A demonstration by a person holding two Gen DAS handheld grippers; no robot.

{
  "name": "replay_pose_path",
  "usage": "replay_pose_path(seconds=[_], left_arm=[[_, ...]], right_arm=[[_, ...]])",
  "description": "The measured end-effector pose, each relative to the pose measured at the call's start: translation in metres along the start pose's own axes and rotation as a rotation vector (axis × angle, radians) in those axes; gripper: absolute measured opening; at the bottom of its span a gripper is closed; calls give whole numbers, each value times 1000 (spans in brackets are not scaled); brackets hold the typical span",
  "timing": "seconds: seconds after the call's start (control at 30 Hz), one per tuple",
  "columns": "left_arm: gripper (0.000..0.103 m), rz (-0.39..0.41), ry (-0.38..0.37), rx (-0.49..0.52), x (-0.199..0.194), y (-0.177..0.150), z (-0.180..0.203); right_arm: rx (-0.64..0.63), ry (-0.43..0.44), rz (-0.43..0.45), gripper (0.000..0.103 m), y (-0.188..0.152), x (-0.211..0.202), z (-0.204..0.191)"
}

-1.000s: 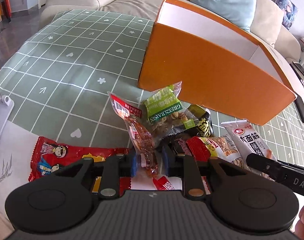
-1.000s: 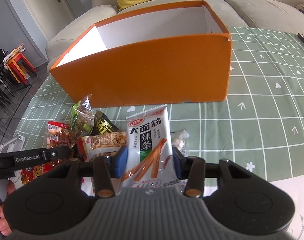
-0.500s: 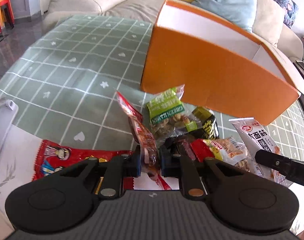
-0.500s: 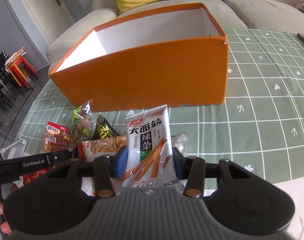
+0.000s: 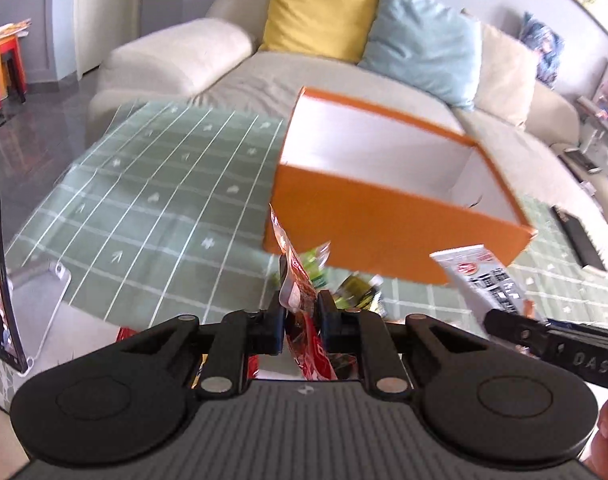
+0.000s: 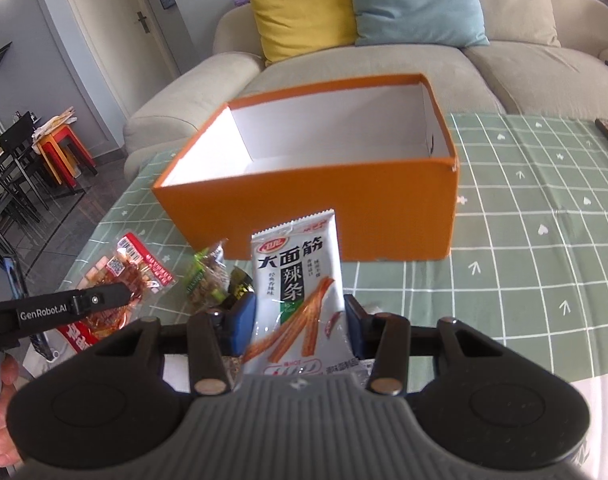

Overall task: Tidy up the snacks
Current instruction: 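Lift both packs and carry them over the orange box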

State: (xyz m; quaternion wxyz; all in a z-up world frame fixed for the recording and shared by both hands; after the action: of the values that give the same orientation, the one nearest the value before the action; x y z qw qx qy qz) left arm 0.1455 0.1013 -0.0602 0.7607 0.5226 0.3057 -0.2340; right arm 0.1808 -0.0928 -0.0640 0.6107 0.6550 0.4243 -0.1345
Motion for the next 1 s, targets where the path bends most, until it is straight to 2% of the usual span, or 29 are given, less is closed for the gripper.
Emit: replay_pose_path(seconds=[0.33,0.53,0.8,1.0], left_arm=[[17,83,-89,42,-26,35,29],[17,114,-113,87,-22,65,51],[17,167,-117,93,0,102,69],[17,157,-115,85,30,120,75]], right_arm=[[-62,13,88,44,30,-31,-12],[-77,3,111,44,59,-30,-7],[-63,0,126,44,107,-9,9],[-68,-12,106,44,135,23,18]])
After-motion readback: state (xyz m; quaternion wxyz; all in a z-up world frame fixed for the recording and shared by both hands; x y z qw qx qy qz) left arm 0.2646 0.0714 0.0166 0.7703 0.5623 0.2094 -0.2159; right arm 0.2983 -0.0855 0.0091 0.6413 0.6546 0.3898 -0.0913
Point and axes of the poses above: each gripper's, at about its wrist camera, not at the fingertips, and x roughly the way its jaws point, z to its right, y to its top, the point moved 7 cm from there along x, roughly the way its jaws point, and after that the axes turned 7 degrees about -x, right-handed, at the moved point
